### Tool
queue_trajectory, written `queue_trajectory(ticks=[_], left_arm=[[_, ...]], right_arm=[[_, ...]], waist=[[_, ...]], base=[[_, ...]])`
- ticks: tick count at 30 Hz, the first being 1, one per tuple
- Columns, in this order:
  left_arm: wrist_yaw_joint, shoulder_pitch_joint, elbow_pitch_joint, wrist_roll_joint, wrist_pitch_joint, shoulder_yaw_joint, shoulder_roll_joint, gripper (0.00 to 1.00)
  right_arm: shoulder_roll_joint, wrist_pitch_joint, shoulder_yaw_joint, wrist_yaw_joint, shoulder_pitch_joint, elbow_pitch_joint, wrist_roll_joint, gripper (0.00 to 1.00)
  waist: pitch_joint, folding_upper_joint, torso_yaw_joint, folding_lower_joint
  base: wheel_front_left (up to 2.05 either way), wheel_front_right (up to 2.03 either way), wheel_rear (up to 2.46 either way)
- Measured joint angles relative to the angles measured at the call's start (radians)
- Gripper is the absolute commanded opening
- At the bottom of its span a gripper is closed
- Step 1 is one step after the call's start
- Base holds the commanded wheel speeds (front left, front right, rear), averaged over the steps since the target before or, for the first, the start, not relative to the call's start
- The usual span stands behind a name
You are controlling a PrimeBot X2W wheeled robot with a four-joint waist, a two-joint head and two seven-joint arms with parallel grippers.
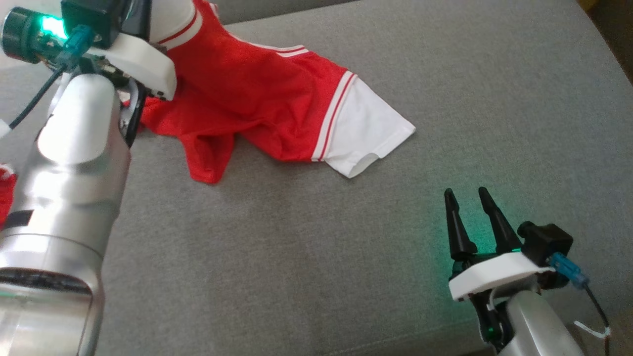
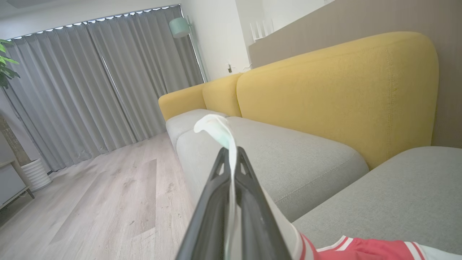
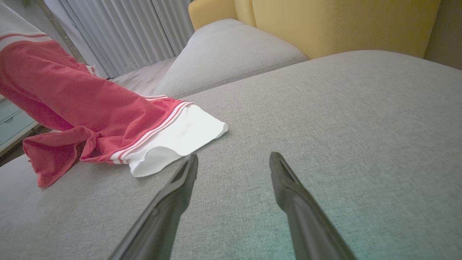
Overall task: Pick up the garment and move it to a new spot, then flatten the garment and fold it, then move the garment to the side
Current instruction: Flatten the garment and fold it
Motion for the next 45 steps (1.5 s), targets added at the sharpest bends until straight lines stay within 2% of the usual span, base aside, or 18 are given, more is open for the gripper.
queue_trajectory(ticks=[6, 8, 9, 10, 14, 19, 29, 34, 45], left_arm=[[0.004, -0.033, 0.019, 0.0, 0.0, -0.002, 0.029, 0.0], [0.025, -0.059, 0.019, 0.0, -0.002, 0.001, 0.031, 0.0], [0.034, -0.069, 0.025, -0.001, -0.002, 0.004, 0.032, 0.64], [0.037, -0.075, 0.036, -0.008, -0.002, 0.008, 0.031, 1.0], [0.056, -0.064, 0.053, -0.03, -0.005, 0.027, 0.031, 1.0], [0.08, 0.041, -0.02, -0.073, -0.006, 0.071, 0.018, 1.0], [0.078, 0.4, -0.163, -0.129, -0.006, 0.116, -0.102, 1.0], [0.078, 0.539, -0.172, -0.139, -0.006, 0.122, -0.132, 1.0], [0.071, 0.584, -0.178, -0.118, -0.006, 0.1, -0.145, 1.0]], right_arm=[[0.0, 0.0, 0.039, 0.0, -0.033, -0.001, 0.015, 1.0], [0.0, 0.0, 0.039, 0.0, -0.055, -0.002, 0.028, 1.0], [0.0, 0.0, 0.04, 0.0, -0.065, -0.003, 0.032, 1.0], [0.0, 0.0, 0.04, 0.0, -0.07, -0.005, 0.037, 1.0], [0.0, 0.0, 0.028, 0.0, -0.072, -0.005, 0.038, 1.0], [0.0, 0.0, 0.002, 0.0, -0.066, 0.001, 0.035, 1.0], [0.0, 0.0, 0.0, 0.0, -0.06, 0.015, 0.013, 1.0], [0.0, 0.0, 0.0, 0.0, -0.059, 0.019, 0.008, 1.0], [0.0, 0.0, -0.01, 0.0, -0.058, 0.026, -0.011, 1.0]], waist=[[0.053, 0.0, -0.04, 0.0], [0.076, 0.0, -0.056, 0.0001], [0.088, 0.0, -0.065, 0.0002], [0.098, 0.0, -0.074, 0.0002], [0.129, 0.0, -0.092, 0.0003], [0.119, 0.0, -0.056, 0.0001], [0.052, 0.0, 0.028, -0.0001], [0.043, 0.0, 0.035, -0.0001], [0.079, 0.0, -0.001, 0.0001]], base=[[0.0, 0.0, 0.0], [0.0, 0.0, 0.0], [0.0, 0.0, 0.0], [0.0, 0.0, 0.0], [0.0, 0.0, 0.0], [0.0, 0.0, 0.0], [0.0, 0.0, 0.0], [0.0, 0.0, 0.0], [0.0, 0.0, 0.0]])
